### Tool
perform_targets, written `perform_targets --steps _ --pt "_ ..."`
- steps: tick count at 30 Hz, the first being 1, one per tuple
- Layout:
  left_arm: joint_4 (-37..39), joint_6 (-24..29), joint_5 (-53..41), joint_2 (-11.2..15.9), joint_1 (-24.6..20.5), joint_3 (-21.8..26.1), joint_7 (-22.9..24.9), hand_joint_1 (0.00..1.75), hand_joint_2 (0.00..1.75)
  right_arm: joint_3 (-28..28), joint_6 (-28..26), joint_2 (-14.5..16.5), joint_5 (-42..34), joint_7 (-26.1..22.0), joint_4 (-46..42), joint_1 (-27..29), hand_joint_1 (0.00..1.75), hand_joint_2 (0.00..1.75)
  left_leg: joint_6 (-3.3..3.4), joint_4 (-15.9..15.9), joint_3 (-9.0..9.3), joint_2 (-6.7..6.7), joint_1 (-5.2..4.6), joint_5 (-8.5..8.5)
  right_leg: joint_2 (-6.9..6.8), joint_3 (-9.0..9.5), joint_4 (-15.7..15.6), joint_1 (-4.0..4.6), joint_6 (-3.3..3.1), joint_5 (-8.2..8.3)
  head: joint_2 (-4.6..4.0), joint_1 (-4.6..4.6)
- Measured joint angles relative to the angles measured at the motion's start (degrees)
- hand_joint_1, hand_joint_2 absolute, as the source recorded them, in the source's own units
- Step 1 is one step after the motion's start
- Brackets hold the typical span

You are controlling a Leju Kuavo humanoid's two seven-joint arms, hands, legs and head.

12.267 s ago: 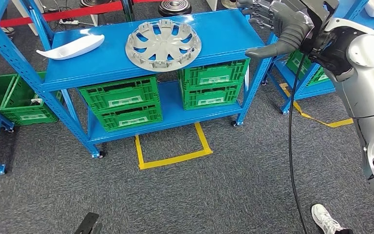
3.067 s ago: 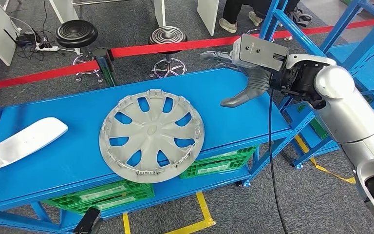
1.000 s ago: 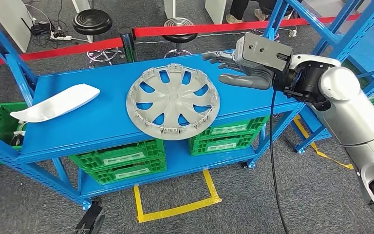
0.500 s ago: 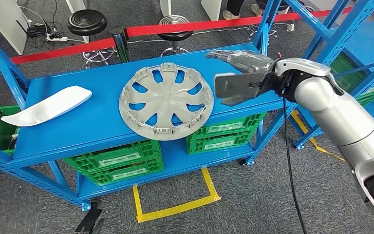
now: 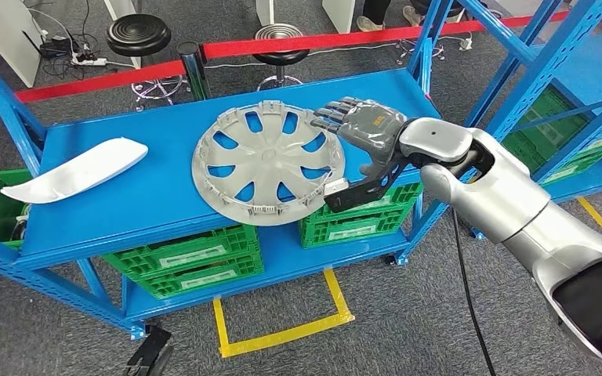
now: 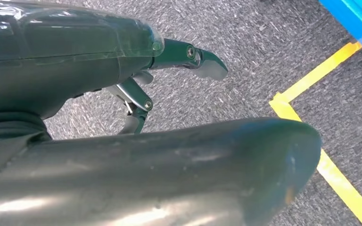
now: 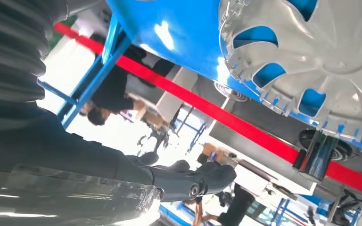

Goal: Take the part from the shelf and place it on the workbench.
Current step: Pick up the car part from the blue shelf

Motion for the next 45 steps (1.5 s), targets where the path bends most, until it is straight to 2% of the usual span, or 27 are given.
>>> perform_targets --steps 6,12,14,18,26,39,45 --pt "-0.3 -0.4 -1.0 -0.6 -1.4 0.0 1.1 0.0 0.0 2.3 -7.9 4.8 5.9 -2.7 10.7 -0.3 0.0 1.75 0.0 0.0 0.03 0.02 0.0 0.0 0.03 0.0 0.0 0.01 -0.01 0.02 0.0 -0.03" --pt "-0.5 -1.1 -2.4 -1.0 -1.9 0.1 1.0 0.0 0.0 3.1 -17.9 8.7 9.7 0.1 22.5 -0.2 0.0 1.75 -0.01 0.0 0.03 -0.06 0.01 -0.01 0.03 0.01 0.0 0.01 -0.02 0.02 0.0 -0.05" --pt "-0.5 -1.3 -3.0 -1.1 -1.9 0.1 1.3 0.0 0.0 3.1 -19.6 9.7 10.5 1.0 26.1 -0.2 0.0 1.75 -0.02 0.0 0.03 -0.09 0.0 -0.01 0.03 0.01 0.0 0.0 -0.02 0.01 0.0 -0.02" --pt "-0.5 -1.6 -4.9 -1.1 -1.5 0.1 2.3 0.0 0.0 2.4 -20.7 11.2 12.2 2.1 30.2 -0.2 0.0 1.75 -0.03 0.0 0.04 -0.09 0.0 -0.02 0.07 0.01 0.0 0.0 -0.02 0.01 0.0 -0.02" --pt "-0.3 -1.1 -7.0 0.1 0.7 0.0 1.6 0.0 0.0 -0.1 -22.3 11.9 14.0 2.0 33.8 -0.9 0.0 1.75 -0.04 0.0 0.04 -0.19 0.0 -0.02 0.04 0.01 0.0 0.0 -0.02 0.01 0.0 0.0" --pt "-1.2 1.7 -10.7 0.9 -2.3 0.4 4.0 0.0 0.0 -4.1 -22.9 15.6 13.9 -1.2 35.7 -6.0 0.0 1.75 -0.11 0.0 0.16 -0.48 0.03 0.03 0.04 0.12 0.0 0.0 -0.06 0.04 0.0 -0.02" --pt "-1.4 2.8 -11.5 0.7 -2.9 1.6 3.6 0.0 0.0 -5.8 -22.5 16.8 10.2 -4.0 36.3 -6.3 0.0 1.75 -0.11 0.0 0.16 -0.67 0.02 0.03 -0.05 0.15 0.0 0.0 -0.06 0.03 0.0 -0.01"
